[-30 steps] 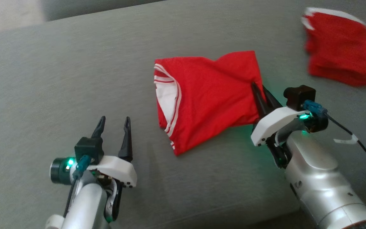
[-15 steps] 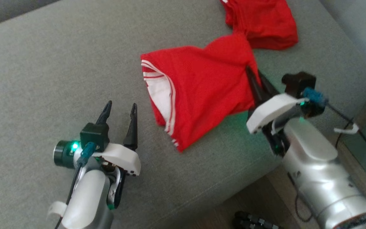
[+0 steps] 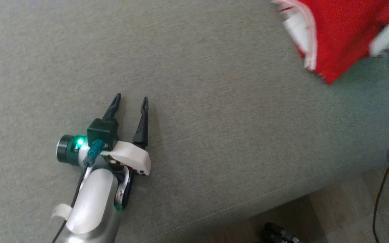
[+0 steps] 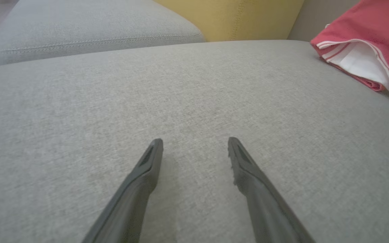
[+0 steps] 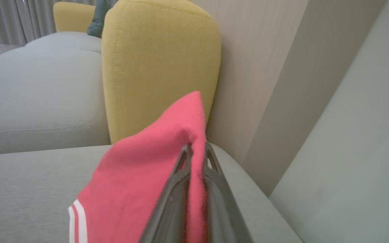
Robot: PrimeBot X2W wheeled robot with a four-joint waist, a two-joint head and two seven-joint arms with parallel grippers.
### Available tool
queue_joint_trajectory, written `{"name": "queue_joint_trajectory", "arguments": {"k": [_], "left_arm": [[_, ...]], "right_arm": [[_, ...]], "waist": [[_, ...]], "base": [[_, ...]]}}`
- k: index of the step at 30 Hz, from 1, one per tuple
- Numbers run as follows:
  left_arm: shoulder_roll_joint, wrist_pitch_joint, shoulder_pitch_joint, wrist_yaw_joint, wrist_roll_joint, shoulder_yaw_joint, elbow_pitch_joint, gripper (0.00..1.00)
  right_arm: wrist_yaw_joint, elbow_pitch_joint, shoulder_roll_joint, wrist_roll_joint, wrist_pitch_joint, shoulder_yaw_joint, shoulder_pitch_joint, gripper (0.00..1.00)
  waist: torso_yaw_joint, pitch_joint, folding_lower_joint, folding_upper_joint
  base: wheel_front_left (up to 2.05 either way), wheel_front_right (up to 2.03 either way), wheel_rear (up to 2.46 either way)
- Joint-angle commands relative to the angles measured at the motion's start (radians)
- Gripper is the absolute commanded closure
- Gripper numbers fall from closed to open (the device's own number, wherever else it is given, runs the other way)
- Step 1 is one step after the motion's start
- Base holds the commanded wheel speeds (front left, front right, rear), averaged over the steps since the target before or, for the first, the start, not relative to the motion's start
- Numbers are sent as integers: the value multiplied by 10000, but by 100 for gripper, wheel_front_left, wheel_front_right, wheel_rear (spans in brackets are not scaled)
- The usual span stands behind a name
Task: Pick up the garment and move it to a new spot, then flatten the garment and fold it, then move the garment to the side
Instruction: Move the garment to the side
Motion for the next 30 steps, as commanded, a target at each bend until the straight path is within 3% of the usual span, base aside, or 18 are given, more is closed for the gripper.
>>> {"name": "queue_joint_trajectory", "arguments": {"k": [1,6,8,12,16,22,30], "left_arm": [[85,-59,-195,26,54,306,-314,0],[85,-59,-220,60,37,455,-430,0],[84,-59,-204,52,41,540,-442,0],[84,-59,-201,97,56,747,-494,0],[84,-59,-129,205,39,966,-577,0],[84,-59,173,447,-97,1363,-713,0],[84,-59,690,772,-457,1672,-838,0]], "right_arm": [[65,-281,-247,-579,-135,-495,-251,100],[65,-389,-543,-2040,-130,-1785,-60,97],[65,-470,-449,-2624,-128,-2268,32,0],[65,-749,-56,-3288,-131,-2999,226,0],[65,-1511,645,-3040,-133,-2980,599,0],[65,-2695,1590,-1772,-134,-1713,1636,0],[65,-3564,1829,-15,-135,25,3609,0]], "waist": [[339,295,0,0],[404,289,0,0],[374,241,0,0],[372,94,0,0],[520,-116,0,0],[1010,-556,0,0],[2148,-1273,0,0]], "base": [[0,0,0],[0,0,0],[0,0,0],[0,0,0],[0,0,0],[0,0,0],[0,0,0]]}}
